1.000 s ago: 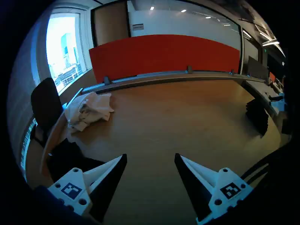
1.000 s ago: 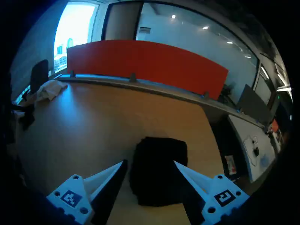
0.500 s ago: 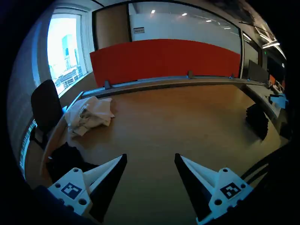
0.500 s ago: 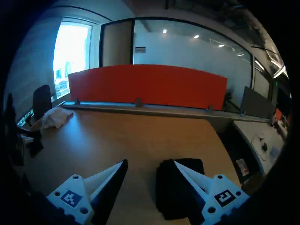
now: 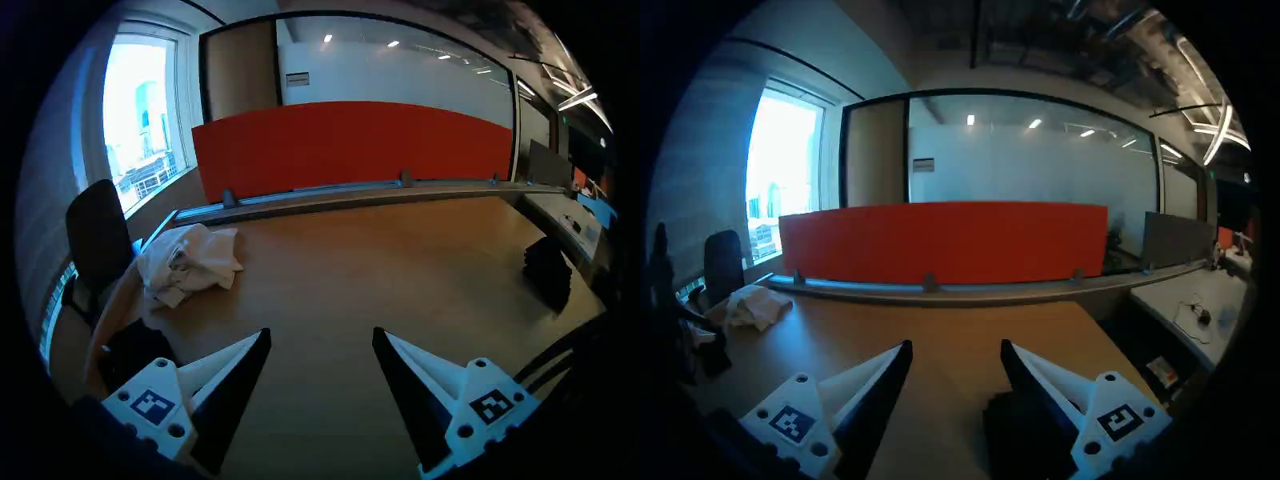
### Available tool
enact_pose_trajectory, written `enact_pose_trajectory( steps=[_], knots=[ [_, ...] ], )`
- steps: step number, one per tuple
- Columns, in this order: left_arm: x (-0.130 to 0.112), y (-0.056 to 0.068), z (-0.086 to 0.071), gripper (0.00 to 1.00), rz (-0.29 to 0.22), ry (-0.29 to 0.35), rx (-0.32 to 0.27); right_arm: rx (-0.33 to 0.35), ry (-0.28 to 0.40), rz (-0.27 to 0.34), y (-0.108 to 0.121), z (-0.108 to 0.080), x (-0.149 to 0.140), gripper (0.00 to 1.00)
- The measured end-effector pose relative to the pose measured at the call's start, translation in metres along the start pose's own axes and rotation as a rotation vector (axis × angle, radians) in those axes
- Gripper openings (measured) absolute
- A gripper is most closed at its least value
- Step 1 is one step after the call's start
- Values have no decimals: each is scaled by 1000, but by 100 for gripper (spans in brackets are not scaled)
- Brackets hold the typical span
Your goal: Fold towel
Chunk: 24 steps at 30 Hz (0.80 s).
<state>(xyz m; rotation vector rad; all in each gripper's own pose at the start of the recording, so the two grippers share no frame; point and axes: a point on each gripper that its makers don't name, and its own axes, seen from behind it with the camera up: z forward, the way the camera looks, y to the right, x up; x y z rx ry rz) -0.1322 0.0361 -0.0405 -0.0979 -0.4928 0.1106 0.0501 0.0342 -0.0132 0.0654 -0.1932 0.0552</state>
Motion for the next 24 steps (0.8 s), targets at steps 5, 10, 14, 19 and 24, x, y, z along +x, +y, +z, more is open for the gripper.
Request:
enact_pose_trajectory(
  steps=[5, 10, 14, 19, 24],
  knots=[
    [11, -1, 0, 94, -5, 33, 3, -7, 44, 16, -3, -1, 13, 85],
    [23, -5, 0, 94, -20, 79, 17, -17, 58, 16, -2, 0, 16, 85],
    [38, -8, -3, 94, -32, 129, 25, -15, 57, 8, -4, 1, 15, 85],
    [68, -16, -11, 94, -55, 232, 52, -17, 57, 6, -7, 2, 18, 85],
    [96, -25, -19, 94, -84, 328, 81, -11, 62, 4, -15, 4, 23, 85]
  ],
)
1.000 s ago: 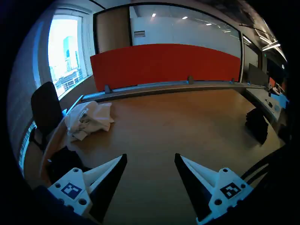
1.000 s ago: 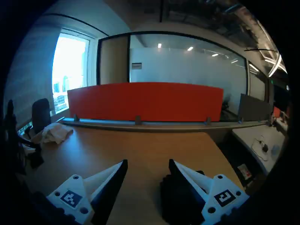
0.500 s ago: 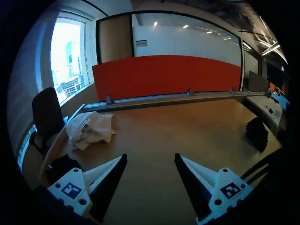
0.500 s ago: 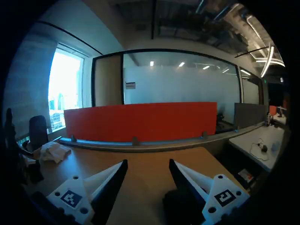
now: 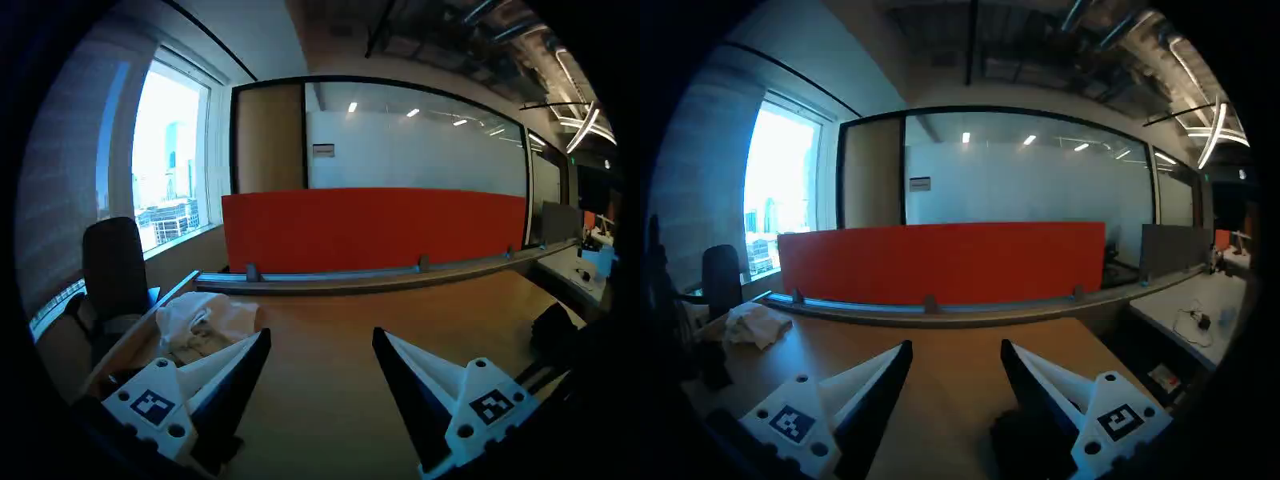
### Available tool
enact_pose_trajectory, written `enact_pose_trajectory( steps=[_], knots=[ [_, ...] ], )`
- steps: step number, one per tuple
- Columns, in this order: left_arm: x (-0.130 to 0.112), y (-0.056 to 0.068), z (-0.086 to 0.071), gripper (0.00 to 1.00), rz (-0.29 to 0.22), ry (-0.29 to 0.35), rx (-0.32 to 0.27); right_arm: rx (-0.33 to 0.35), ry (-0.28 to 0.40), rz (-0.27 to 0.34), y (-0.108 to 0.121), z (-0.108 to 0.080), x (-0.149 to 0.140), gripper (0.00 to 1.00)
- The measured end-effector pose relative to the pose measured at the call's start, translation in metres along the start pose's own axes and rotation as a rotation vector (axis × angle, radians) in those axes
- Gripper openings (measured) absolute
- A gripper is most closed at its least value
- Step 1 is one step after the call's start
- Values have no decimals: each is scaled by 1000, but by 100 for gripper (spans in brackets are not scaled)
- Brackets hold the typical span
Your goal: Fold towel
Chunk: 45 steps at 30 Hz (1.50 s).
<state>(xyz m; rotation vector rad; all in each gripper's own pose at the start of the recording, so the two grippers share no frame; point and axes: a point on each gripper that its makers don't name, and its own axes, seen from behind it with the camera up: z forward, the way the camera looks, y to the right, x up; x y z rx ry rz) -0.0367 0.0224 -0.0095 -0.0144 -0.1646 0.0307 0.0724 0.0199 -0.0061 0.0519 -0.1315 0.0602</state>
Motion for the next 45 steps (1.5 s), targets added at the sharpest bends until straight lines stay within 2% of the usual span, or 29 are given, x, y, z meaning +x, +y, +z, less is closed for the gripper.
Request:
enact_pose_trajectory(
  steps=[5, 11, 17, 29, 35, 41, 45],
  knots=[
    [9, -4, 1, 94, -14, 26, 8, 4, 11, -2, -9, 4, 5, 85],
    [4, -8, 1, 94, -2, 34, 9, -6, 17, -11, -14, 8, 8, 85],
    [-8, -9, 3, 94, -14, 39, 3, -22, 25, -18, -19, 10, 8, 85],
    [-40, -15, 10, 94, 3, 67, 1, -56, 15, -39, -25, 11, -14, 85],
    [-54, -14, 14, 94, 7, 96, -1, -38, 19, -49, -32, 9, -19, 85],
    [-70, -16, 19, 94, -5, 128, 11, -29, 12, -91, -35, 17, -28, 85],
    [-83, -16, 20, 94, 6, 143, 17, -26, 13, -97, -37, 22, -33, 85]
  ],
)
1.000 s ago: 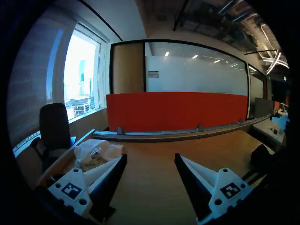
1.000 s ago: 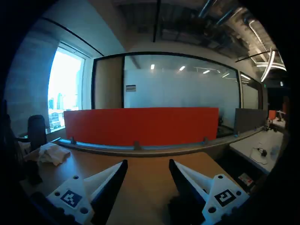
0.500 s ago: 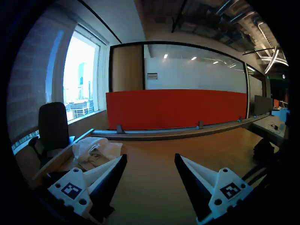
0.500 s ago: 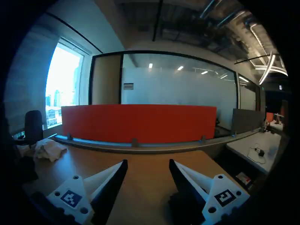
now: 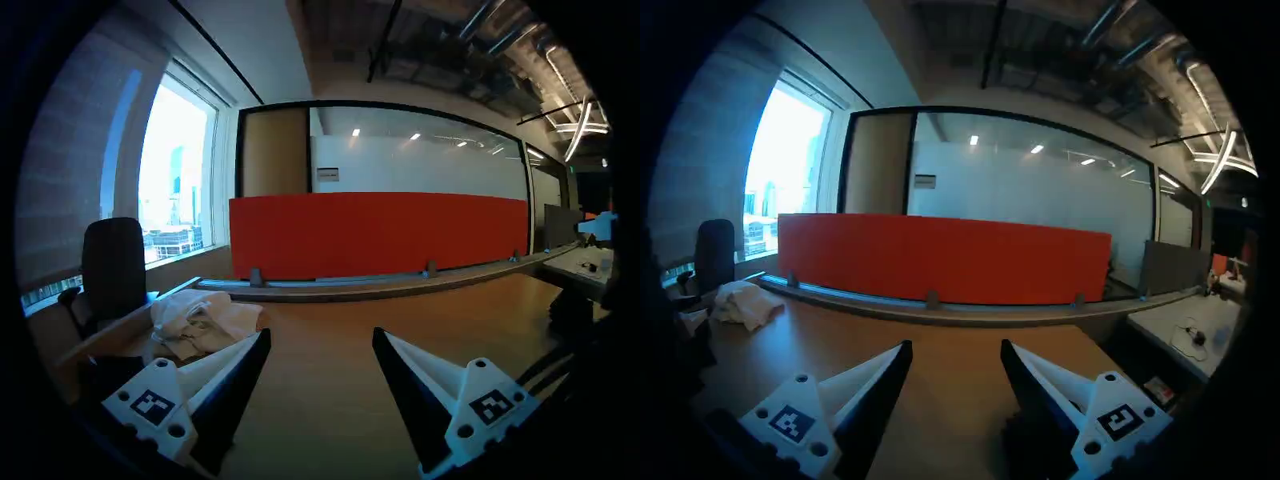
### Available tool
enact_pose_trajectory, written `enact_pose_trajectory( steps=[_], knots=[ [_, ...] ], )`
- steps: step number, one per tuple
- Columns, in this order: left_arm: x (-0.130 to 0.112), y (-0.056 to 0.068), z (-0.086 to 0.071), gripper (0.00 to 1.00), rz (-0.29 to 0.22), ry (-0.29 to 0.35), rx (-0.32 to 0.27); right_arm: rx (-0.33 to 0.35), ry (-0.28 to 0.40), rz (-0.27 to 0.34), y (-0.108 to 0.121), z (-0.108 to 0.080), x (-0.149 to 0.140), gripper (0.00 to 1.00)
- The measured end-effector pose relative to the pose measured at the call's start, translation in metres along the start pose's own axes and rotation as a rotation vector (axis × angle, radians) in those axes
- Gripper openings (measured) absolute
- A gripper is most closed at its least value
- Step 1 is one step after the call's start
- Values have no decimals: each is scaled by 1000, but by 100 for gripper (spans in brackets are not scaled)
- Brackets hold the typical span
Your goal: Fold towel
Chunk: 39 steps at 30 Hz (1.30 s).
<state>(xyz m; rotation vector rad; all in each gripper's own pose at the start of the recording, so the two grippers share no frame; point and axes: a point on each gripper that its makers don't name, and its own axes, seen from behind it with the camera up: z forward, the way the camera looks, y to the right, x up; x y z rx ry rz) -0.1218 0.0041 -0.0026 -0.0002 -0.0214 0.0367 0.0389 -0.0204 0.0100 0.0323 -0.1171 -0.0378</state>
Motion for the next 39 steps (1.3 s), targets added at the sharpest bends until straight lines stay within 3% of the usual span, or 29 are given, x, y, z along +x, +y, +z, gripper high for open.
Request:
enact_pose_trajectory(
  steps=[6, 20, 39],
  knots=[
    [-19, -3, 1, 94, 24, 18, 7, -1, 0, 10, -5, 4, -10, 85],
    [-53, -15, 9, 94, 0, 52, 24, -9, 21, 17, -5, 12, -30, 85],
    [-72, -23, 11, 94, -33, 59, 35, -28, 42, 21, 3, 8, -30, 85]
  ],
)
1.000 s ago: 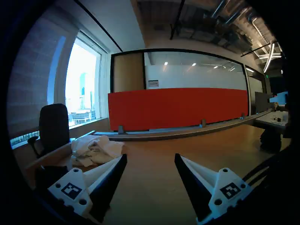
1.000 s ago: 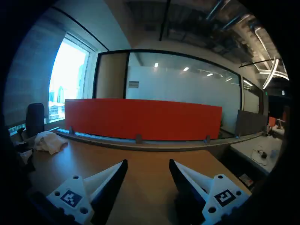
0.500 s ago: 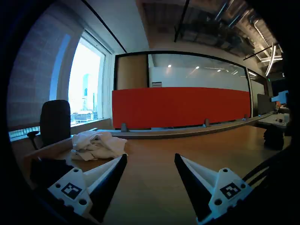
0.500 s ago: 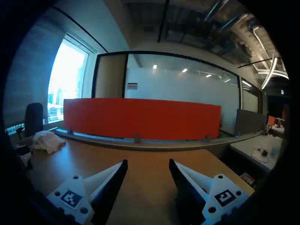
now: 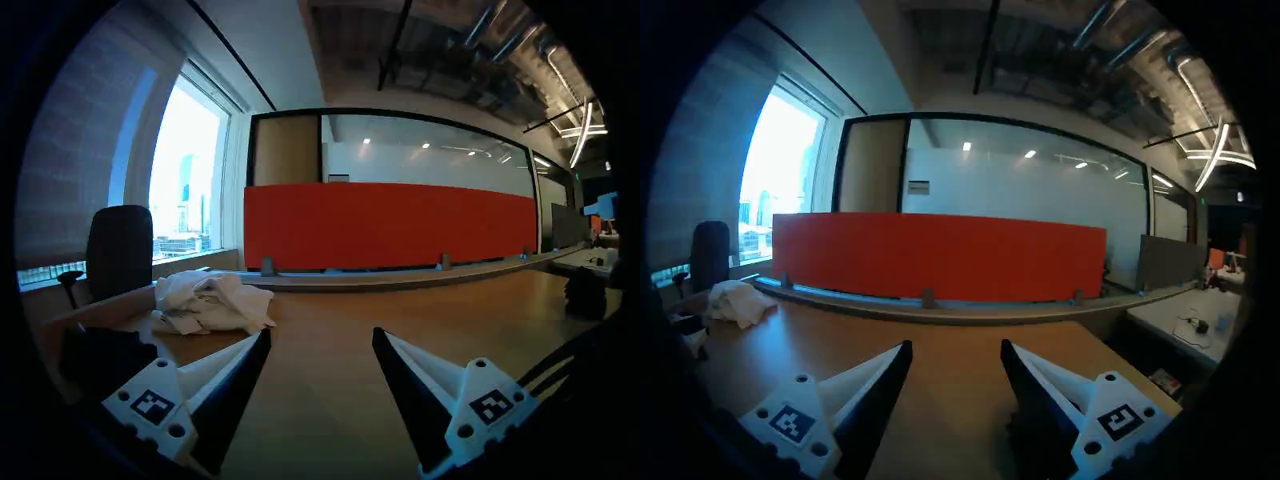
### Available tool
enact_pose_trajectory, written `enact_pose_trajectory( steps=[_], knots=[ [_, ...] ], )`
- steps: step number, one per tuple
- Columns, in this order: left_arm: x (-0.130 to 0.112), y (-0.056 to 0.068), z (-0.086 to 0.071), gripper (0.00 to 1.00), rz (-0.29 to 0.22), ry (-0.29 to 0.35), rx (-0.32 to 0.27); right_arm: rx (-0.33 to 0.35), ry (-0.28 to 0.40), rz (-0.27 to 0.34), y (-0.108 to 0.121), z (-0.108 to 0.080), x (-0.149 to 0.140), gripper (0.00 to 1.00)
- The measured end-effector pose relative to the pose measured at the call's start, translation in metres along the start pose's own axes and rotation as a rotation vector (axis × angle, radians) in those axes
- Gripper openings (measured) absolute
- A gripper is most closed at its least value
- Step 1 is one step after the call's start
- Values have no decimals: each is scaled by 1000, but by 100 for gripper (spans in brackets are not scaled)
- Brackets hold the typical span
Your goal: Fold towel
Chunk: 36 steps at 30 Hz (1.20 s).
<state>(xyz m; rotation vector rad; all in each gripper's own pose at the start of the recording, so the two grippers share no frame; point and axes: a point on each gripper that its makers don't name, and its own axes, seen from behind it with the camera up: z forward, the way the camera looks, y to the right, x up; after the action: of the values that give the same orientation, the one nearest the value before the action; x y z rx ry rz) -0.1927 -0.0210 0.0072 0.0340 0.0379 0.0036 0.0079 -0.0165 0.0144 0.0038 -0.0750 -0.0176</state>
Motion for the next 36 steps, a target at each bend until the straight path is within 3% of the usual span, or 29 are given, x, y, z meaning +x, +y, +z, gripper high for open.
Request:
enact_pose_trajectory(
  steps=[23, 36],
  knots=[
    [1, -2, 0, 94, 2, 13, 5, -11, 16, 1, 8, 3, -3, 85],
    [0, -3, -1, 94, 2, 13, 5, 6, 78, -9, 7, 14, -16, 85]
  ],
)
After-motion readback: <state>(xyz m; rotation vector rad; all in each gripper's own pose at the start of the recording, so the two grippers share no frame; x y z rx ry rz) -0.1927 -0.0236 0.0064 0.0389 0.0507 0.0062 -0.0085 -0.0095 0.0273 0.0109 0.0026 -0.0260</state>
